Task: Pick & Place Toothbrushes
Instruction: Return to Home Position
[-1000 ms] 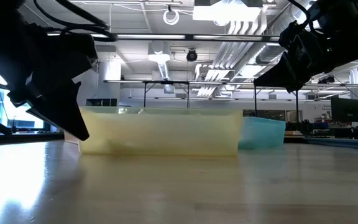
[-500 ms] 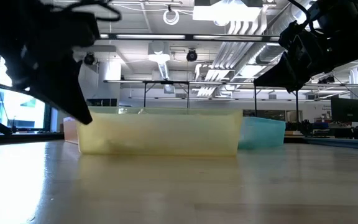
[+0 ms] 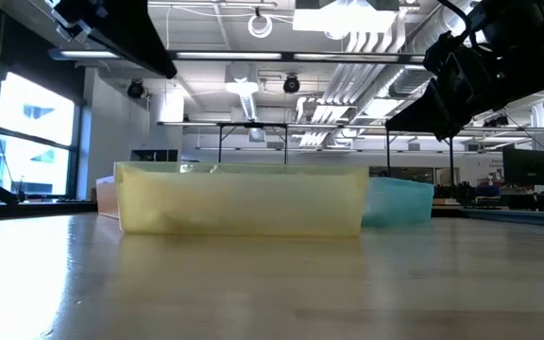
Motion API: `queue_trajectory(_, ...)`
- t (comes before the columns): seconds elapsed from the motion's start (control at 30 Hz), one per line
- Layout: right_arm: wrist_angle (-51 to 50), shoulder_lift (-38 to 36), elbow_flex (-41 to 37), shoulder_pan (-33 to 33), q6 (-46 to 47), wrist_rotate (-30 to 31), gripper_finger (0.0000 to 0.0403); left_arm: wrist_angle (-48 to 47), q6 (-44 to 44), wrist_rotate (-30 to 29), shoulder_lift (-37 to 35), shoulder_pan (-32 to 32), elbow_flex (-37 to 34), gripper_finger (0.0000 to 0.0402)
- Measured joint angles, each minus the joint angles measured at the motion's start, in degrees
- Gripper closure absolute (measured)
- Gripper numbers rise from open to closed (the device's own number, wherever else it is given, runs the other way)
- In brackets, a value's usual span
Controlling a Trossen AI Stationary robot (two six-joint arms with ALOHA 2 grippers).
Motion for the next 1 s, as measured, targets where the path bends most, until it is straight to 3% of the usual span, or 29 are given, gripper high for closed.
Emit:
queue_trajectory(0.3, 0.26, 0.02, 0.02, -0.01, 0.02, 0.02, 0.0399, -0.4, 2.67, -1.92, -1.18, 2.21, -0.46, 0.0401)
queue_trajectory(0.43, 0.41, 0.02, 0.03, -0.01, 0.02, 0.02, 0.0399, 3.12, 9.3, -1.48, -1.18, 6.31, -0.46, 0.0402)
queue_trajectory(0.8, 0.27, 0.02, 0.02, -0.01, 0.2, 0.0, 0.0399, 22.23, 38.19, 11.61, -1.18, 20.84, -0.46, 0.0401)
queue_trajectory(1.0, -0.13, 0.02, 0.02, 0.01, -0.39, 0.0, 0.0399, 25.36, 45.26, 17.63, -1.18, 26.92, -0.46, 0.0402)
